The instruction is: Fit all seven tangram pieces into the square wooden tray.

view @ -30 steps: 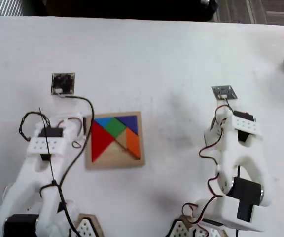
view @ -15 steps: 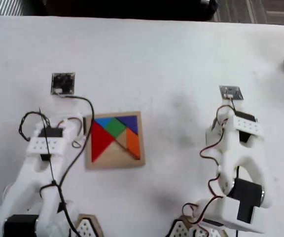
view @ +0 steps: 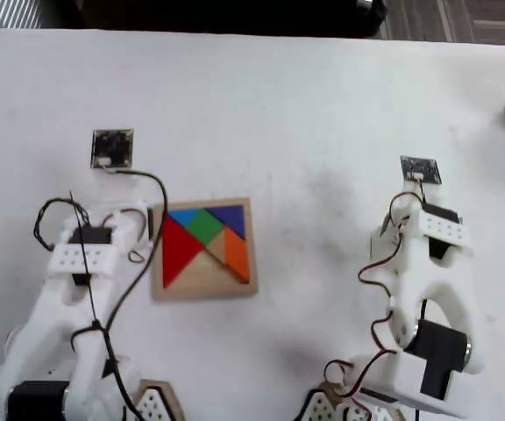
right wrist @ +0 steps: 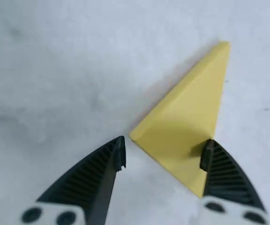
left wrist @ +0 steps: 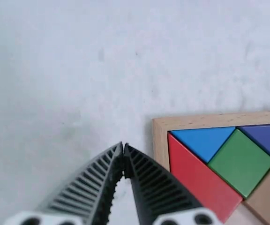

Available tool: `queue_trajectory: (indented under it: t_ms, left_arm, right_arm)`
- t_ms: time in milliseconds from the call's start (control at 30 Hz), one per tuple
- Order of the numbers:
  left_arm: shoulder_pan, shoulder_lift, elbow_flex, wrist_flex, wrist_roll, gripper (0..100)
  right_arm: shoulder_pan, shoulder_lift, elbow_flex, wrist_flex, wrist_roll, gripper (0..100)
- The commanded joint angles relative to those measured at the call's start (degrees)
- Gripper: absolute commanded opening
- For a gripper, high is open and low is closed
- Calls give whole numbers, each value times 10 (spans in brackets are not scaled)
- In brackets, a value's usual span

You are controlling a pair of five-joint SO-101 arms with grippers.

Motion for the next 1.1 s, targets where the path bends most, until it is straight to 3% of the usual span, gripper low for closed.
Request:
queue_trajectory:
  t_ms: [0, 233, 467, 733, 900, 1067]
  left_arm:
    - [0, 0, -19, -11, -8, 24]
    - [0, 0, -19, -10, -8, 24]
    - [0, 0, -19, -10, -8, 24]
    - [0, 0, -19, -10, -8, 24]
    - [1, 0, -19, -12, -8, 24]
    - [1, 0, -19, -11, -8, 24]
  right_arm:
    - [10, 26, -33, 19, -5, 256]
    - [35, 36, -43, 19, -4, 250]
    - [44, 36, -42, 2, -6, 91]
    - [44, 29, -40, 9, -8, 94]
    - [4, -46, -42, 42, -13, 95]
    - [-7, -110, -45, 42, -130, 197]
